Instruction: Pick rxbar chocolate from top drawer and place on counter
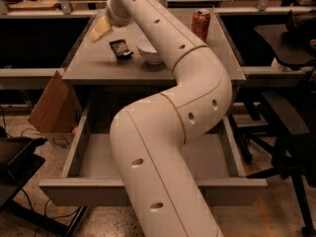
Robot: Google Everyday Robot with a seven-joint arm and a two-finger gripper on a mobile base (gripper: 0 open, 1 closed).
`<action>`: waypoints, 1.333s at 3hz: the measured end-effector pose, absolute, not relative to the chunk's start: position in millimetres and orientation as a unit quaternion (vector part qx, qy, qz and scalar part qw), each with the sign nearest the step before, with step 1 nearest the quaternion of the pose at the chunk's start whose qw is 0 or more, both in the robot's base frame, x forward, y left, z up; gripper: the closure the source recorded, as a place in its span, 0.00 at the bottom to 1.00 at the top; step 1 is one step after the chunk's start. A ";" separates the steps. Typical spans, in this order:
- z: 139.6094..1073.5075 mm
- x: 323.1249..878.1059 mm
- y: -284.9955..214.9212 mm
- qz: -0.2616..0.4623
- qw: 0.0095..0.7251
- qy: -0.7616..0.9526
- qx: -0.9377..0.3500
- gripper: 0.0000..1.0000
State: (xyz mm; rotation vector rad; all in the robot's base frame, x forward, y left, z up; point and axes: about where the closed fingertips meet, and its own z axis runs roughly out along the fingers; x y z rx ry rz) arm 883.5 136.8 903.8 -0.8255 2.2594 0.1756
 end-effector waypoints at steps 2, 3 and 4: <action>980.7 847.0 103.6 0.091 0.371 0.875 -0.296 0.00; 1021.8 836.7 50.5 0.119 0.405 0.881 -0.214 0.00; 1089.5 820.9 -2.1 0.125 0.480 0.859 -0.127 0.00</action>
Offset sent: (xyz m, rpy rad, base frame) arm -0.1050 -0.0858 0.1264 0.1609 -0.0378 -0.1381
